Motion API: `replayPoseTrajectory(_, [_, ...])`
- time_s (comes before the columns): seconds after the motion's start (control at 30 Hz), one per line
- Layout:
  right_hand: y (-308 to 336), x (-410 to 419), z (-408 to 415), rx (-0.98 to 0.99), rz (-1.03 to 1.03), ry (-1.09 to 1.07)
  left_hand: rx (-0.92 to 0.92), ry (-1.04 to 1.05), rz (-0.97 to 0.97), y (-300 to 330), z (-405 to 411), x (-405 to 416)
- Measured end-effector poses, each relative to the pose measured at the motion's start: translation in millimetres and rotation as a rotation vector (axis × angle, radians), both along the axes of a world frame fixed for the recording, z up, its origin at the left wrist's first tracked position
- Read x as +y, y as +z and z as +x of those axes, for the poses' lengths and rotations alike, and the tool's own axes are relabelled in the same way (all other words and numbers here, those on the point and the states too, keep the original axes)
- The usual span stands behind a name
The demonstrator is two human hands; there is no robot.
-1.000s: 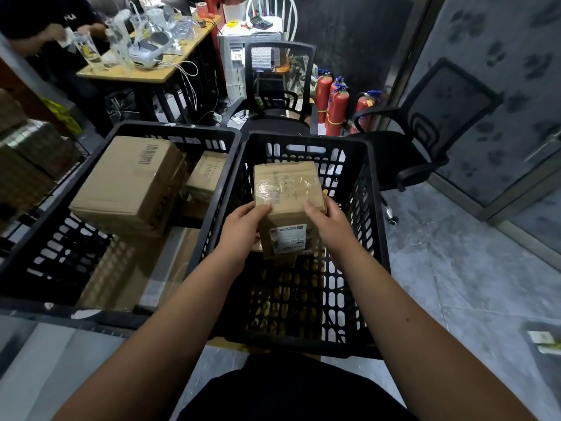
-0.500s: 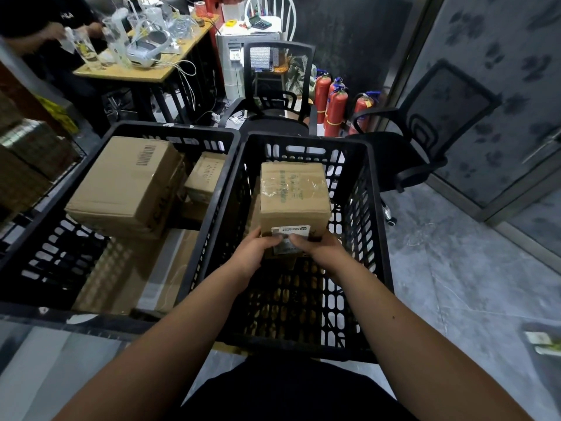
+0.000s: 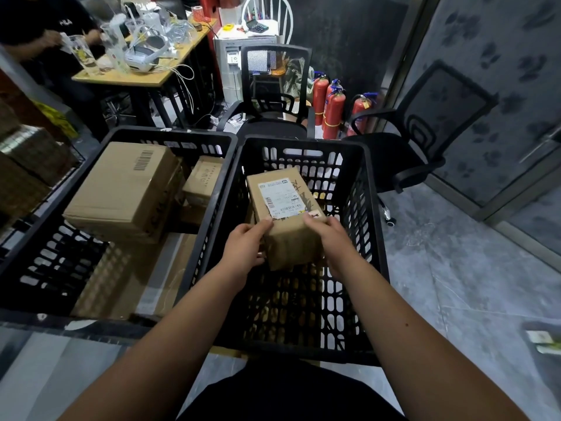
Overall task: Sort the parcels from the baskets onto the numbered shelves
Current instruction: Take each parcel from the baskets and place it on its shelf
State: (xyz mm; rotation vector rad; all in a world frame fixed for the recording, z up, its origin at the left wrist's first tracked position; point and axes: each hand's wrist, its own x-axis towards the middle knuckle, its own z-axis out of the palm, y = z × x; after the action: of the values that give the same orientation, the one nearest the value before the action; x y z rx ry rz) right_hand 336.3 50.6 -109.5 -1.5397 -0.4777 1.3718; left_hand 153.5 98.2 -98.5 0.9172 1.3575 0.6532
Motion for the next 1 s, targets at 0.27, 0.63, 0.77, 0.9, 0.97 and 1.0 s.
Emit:
replayPoseTrajectory(0.27, [-25.7, -2.2, -7.6, 0.039, -0.088, -0.042, -0.036, -0.080, -0.249, -20.9, -3.9, -3.8])
replayPoseTrajectory(0.63, [-22.9, 2.9, 1.5, 0.173, 0.011, -0.077, -0.034, -0.107, -0.161, -2.0, -0.9, 21.5])
replayPoseTrajectory(0.77, [-10.9, 1.7, 10.1, 0.222, 0.109, -0.090, -0.036, -0.138, -0.099, 20.9, -0.3, 43.5])
replayPoseTrajectory(0.9, [3.2, 3.7, 20.3, 0.158, 0.177, -0.036, -0.077, -0.227, -0.078, 36.3, -0.4, 57.3])
replayPoseTrajectory(0.97, [9.1, 5.0, 24.0, 0.138, 0.190, -0.039, -0.135, -0.243, -0.101, 35.7, 0.6, 58.8])
replayPoseTrajectory(1.0, [10.8, 5.3, 25.8, 0.129, 0.196, -0.041, -0.155, -0.240, -0.105, 33.5, 1.4, 59.1])
